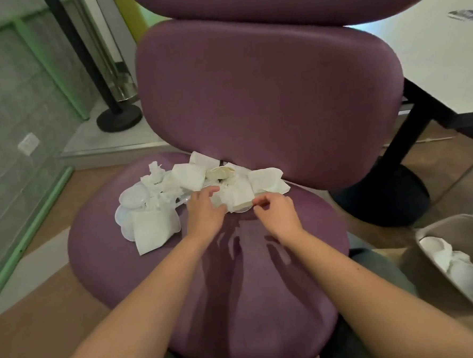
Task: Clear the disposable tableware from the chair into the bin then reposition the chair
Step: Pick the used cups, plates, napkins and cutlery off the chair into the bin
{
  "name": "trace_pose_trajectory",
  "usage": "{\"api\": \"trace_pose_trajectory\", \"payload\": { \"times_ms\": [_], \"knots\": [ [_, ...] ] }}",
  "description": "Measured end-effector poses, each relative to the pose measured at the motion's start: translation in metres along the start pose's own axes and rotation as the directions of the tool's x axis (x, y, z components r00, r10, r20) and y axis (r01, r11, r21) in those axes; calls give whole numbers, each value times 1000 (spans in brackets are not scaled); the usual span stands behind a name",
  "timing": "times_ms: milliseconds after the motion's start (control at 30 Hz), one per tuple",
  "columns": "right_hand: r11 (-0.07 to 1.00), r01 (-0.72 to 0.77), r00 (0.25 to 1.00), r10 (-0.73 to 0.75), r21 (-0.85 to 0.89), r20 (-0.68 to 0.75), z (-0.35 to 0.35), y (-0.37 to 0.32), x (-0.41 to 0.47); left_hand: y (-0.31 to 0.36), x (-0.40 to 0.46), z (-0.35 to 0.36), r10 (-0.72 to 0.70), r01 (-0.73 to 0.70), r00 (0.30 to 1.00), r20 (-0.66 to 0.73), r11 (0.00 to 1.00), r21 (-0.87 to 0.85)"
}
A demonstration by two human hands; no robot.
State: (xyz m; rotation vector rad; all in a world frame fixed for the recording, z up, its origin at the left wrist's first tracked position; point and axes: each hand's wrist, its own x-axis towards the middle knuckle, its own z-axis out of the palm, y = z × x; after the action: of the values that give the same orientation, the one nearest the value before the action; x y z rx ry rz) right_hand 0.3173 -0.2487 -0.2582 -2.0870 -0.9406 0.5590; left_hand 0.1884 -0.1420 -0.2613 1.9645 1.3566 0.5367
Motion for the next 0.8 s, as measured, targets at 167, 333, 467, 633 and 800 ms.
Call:
{"api": "trace_pose_trajectory", "payload": {
  "times_ms": [167,333,467,633,800],
  "knots": [
    [994,69,995,-63,-82,72,28,-18,11,-29,10,-5,18,-25,996,90,997,80],
    [918,185,981,-154,-350,115,41,-27,20,-44,17,-1,57,-87,980,193,985,151],
    [822,262,965,-228,-505,130,50,-27,30,-48,20,0,69,-102,980,186,980,173],
    [776,257,966,-228,-575,125,57,-25,37,-44,22,-7,78,-87,995,61,982,166],
    [808,238,968,-241,-540,67,57,-21,35,-44,23,-14,16,-16,1000,0,989,148]
  ]
}}
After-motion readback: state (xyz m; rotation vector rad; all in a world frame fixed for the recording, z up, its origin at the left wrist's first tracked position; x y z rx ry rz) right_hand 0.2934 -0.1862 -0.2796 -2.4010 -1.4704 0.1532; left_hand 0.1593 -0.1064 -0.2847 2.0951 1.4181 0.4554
